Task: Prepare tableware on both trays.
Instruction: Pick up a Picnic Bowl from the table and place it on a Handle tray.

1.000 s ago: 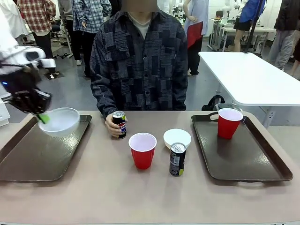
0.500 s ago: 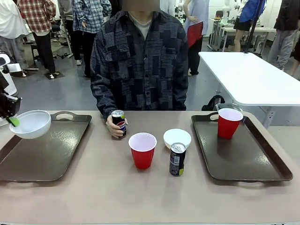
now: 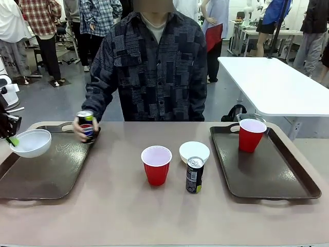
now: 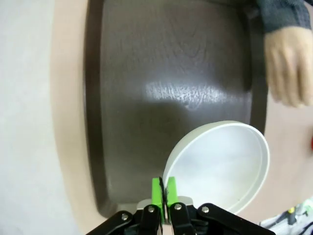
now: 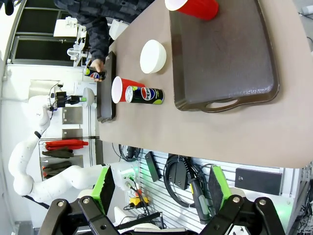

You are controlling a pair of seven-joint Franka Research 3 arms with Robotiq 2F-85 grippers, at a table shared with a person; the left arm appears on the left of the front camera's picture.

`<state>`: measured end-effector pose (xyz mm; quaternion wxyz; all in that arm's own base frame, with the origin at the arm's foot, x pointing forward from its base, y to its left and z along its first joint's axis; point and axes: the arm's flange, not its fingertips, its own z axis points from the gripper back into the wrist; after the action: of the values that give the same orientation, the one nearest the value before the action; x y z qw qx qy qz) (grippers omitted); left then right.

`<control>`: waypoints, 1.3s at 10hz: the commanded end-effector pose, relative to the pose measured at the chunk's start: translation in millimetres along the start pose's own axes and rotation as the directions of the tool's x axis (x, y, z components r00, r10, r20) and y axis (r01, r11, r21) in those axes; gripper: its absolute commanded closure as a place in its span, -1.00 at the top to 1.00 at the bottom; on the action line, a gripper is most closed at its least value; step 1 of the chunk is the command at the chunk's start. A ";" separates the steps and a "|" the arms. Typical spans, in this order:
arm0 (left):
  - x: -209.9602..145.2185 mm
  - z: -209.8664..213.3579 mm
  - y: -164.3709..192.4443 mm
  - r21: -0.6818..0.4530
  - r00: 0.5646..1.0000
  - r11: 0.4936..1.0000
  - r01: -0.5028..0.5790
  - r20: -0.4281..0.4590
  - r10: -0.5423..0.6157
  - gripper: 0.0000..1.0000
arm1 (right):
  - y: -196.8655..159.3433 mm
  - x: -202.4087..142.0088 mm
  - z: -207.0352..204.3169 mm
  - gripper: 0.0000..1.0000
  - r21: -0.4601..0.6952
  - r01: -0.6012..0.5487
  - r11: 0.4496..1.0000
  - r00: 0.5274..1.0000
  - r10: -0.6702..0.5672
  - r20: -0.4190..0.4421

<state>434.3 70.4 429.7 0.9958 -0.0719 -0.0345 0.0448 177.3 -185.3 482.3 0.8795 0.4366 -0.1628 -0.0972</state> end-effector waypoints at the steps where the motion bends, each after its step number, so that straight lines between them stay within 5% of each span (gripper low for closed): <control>1: -57.7 16.2 -25.3 -0.008 0.986 0.990 0.142 -0.085 -0.143 -0.98 | -0.5 1.0 0.0 1.00 0.025 -0.014 1.000 1.000 0.014 0.007; 3: -125.4 30.4 -44.8 0.018 0.949 0.951 0.310 -0.057 -0.308 -0.98 | -0.5 1.0 0.0 1.00 0.025 -0.014 1.000 1.000 0.014 0.007; 9: -109.3 13.1 -37.8 -0.016 0.972 0.975 0.222 -0.071 -0.223 -0.98 | -0.5 1.0 0.0 1.00 0.025 -0.014 1.000 1.000 0.014 0.007; 13: -47.2 -50.2 -23.6 -0.054 0.997 0.996 0.070 0.019 -0.070 -0.98 | -0.5 1.0 0.0 1.00 0.025 -0.014 1.000 1.000 0.014 0.007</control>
<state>372.7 36.5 393.7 0.9957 -0.0847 -0.0359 -0.0119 177.4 -185.5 481.8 0.8795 0.4366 -0.1621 -0.0976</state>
